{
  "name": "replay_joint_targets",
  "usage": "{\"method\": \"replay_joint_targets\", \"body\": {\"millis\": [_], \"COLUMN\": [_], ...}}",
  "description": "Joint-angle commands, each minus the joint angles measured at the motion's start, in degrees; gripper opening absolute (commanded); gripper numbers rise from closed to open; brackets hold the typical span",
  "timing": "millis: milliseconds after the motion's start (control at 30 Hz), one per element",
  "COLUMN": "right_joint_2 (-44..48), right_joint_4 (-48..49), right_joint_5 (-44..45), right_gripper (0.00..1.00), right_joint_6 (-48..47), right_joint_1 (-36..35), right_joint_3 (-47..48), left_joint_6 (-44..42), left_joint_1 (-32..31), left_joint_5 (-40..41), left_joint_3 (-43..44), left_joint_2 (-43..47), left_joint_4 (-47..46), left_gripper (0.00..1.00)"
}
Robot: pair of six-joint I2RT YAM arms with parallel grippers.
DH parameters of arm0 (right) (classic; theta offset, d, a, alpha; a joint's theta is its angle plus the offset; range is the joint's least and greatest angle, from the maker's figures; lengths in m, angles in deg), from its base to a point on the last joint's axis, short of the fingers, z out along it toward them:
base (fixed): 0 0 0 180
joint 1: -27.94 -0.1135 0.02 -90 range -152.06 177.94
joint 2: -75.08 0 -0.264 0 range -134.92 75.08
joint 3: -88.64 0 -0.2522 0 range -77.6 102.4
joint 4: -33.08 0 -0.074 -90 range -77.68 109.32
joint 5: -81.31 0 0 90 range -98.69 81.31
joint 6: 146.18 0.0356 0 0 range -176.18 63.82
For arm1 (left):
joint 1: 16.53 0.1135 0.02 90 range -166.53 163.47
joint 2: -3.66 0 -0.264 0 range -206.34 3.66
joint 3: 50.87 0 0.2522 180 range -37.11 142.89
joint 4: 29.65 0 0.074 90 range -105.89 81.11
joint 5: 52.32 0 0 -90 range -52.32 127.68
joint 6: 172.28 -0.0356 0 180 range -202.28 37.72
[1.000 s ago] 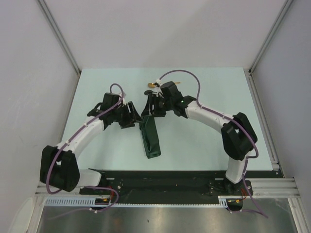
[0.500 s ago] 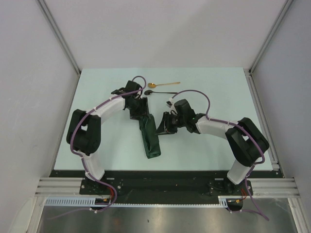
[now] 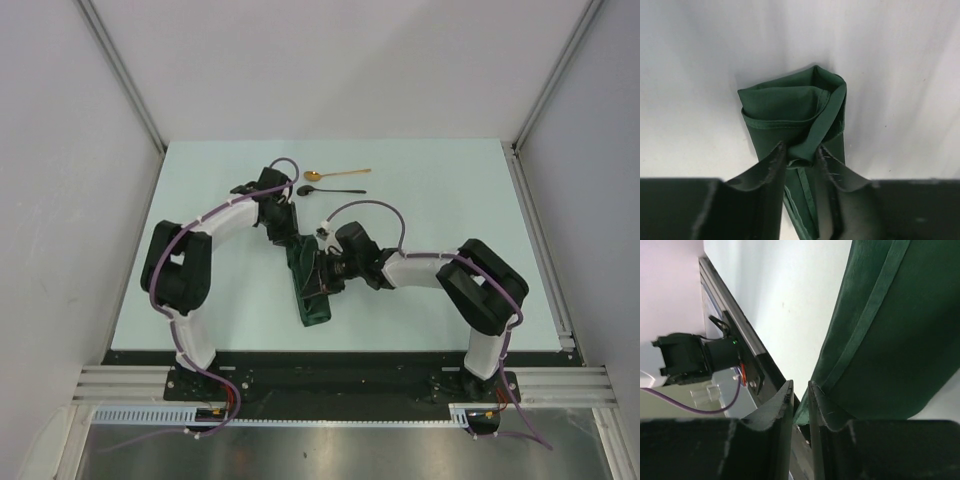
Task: Fold the napkin into a case and place the utensils inside
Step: Smooth out the 2/3-rectangle-folded napkin at the center of the board.
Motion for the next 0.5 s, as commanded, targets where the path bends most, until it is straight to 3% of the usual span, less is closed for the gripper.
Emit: {"method": "replay_joint_targets", "body": {"millis": [0, 233, 467], "right_joint_2": [-1.11, -0.14, 1.52], "right_joint_4": [5.58, 8.04, 6.64], "right_joint_5": [-0.76, 0.99, 0.29], "right_gripper": [0.22, 0.22, 0.23], "right_joint_6": [1.60, 0.99, 0.02], "right_joint_1": [-2.12, -2.91, -1.69], "right_joint_3": [-2.92, -9.60, -9.26], "left_joint_6": [2.36, 3.15, 3.68], "left_joint_1": [1.17, 2.23, 2.40], "left_joint_5": [-2.87, -4.64, -5.61], "left_joint_3": [1.76, 2.02, 0.70], "left_joint_2": [-1.41, -3.25, -1.86], "left_joint_4": [-3.03, -5.05, -5.58], "left_gripper": [0.28, 0.17, 0.20]}}
